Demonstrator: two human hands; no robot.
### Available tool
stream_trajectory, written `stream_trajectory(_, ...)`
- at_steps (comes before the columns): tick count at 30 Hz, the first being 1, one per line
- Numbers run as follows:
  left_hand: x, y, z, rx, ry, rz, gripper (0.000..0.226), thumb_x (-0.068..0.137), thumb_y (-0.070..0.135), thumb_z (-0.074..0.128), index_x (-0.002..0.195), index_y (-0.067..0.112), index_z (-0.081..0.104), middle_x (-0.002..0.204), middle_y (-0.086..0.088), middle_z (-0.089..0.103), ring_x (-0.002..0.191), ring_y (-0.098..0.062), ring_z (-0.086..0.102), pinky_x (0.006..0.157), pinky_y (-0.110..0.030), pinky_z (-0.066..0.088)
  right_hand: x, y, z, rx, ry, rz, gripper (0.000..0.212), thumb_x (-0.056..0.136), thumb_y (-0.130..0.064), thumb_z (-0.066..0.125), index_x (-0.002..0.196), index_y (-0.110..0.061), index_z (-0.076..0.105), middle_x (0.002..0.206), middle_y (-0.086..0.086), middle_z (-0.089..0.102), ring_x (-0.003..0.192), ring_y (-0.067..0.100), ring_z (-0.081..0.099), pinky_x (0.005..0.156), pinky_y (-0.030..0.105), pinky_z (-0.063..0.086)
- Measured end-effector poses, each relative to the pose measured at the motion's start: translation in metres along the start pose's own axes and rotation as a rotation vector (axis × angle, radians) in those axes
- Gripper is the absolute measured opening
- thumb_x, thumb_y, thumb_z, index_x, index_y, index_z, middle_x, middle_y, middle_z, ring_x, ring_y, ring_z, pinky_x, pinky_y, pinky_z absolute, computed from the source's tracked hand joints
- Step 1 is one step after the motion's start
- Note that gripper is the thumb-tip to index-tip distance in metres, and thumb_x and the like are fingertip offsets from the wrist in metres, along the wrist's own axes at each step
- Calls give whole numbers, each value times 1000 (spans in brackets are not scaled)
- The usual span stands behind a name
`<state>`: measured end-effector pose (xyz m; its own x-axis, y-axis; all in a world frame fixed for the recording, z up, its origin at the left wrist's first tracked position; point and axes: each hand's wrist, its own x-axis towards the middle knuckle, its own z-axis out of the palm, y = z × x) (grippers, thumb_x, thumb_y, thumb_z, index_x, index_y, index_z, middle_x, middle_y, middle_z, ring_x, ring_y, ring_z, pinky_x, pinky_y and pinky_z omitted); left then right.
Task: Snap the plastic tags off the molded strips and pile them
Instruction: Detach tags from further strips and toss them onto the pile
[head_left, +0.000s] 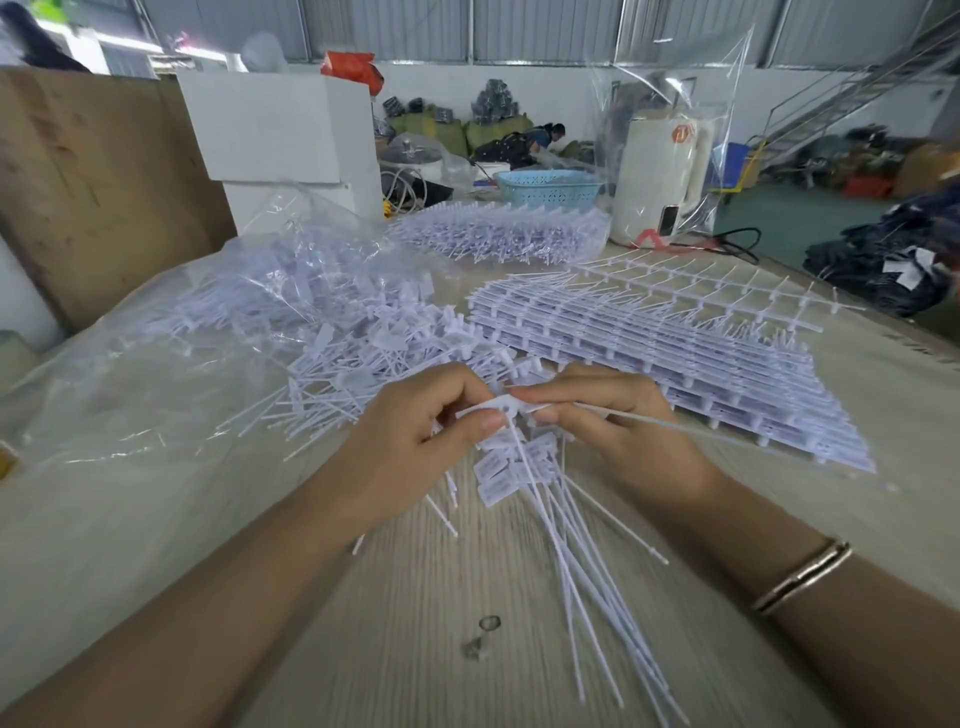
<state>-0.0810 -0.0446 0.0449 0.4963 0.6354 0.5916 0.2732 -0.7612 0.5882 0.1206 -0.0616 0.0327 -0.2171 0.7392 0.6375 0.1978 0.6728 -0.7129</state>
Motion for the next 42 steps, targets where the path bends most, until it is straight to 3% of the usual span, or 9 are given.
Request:
stream_trajectory(8, 0, 0, -2, 66, -53, 46, 9, 86, 32, 60, 78, 35, 56, 77, 14, 59, 65, -2, 53, 61, -7, 36, -2, -5, -3, -3, -51, 111, 25, 84, -15, 62, 75, 8, 70, 75, -3, 69, 69, 11, 64, 65, 23, 50)
stream_trajectory(11, -2, -4, -16, -13, -12, -6, 13, 86, 29, 62, 75, 32, 57, 67, 15, 56, 59, 0, 49, 58, -7, 35, 1, -8, -27, 123, 171, 258, 22, 87, -21, 56, 74, -7, 68, 70, -11, 65, 55, -2, 52, 51, 11, 42)
stream_trajectory(16, 7, -8, -32, 76, 134, -69, 14, 84, 41, 61, 75, 30, 60, 66, 15, 56, 59, -1, 47, 59, -9, 34, 5, 4, -41, -420, 85, 28, 28, 89, -9, 57, 116, -19, 60, 80, -5, 53, 74, -7, 47, 72, 7, 37)
stream_trajectory(23, 7, -22, -2, 584, 147, -115, 41, 86, 41, 58, 116, 14, 63, 85, 2, 57, 80, -20, 56, 75, -34, 43, 9, 24, -14, -845, -205, -7, 52, 87, 5, 50, 131, -22, 55, 96, -3, 41, 76, 17, 49, 72, 38, 43)
stream_trajectory(26, 10, -10, -1, 793, 179, -86, 35, 88, 35, 60, 113, 11, 64, 99, -8, 60, 94, -30, 56, 80, -41, 40, 8, 16, -13, -769, -60, 119, 53, 81, 12, 45, 121, -18, 64, 92, -3, 42, 72, 17, 49, 65, 31, 43)
stream_trajectory(30, -1, 33, -6, 565, 171, 14, 37, 93, 48, 37, 81, 20, 57, 61, 8, 56, 54, -11, 53, 53, -29, 42, 12, -10, -41, -701, 135, 274, 44, 81, 6, 47, 63, -30, 64, 68, -17, 57, 58, 0, 48, 54, 8, 35)
stream_trajectory(33, -12, 63, 2, 432, -79, -184, 71, 85, 70, 12, 54, 15, 44, 39, 2, 41, 34, -11, 42, 45, -28, 44, 7, -29, -63, -704, -130, 548, 52, 82, 1, 44, 45, -29, 63, 54, -7, 61, 52, 14, 52, 50, 19, 40)
stream_trajectory(36, -14, 70, 19, 712, -403, -332, 77, 80, 75, 1, 47, 13, 35, 40, 3, 32, 36, -13, 36, 51, -28, 44, 1, -35, -53, -710, -571, 693, 47, 86, -4, 43, 55, -32, 65, 54, -18, 59, 59, -2, 54, 61, 18, 41)
stream_trajectory(42, 0, 55, 32, 934, -526, -474, 70, 86, 71, 12, 57, 16, 45, 58, -1, 47, 56, -16, 47, 49, -26, 32, -6, -36, -13, -454, -680, 579, 45, 83, 8, 38, 63, -26, 60, 63, -11, 54, 64, -2, 51, 67, 17, 43)
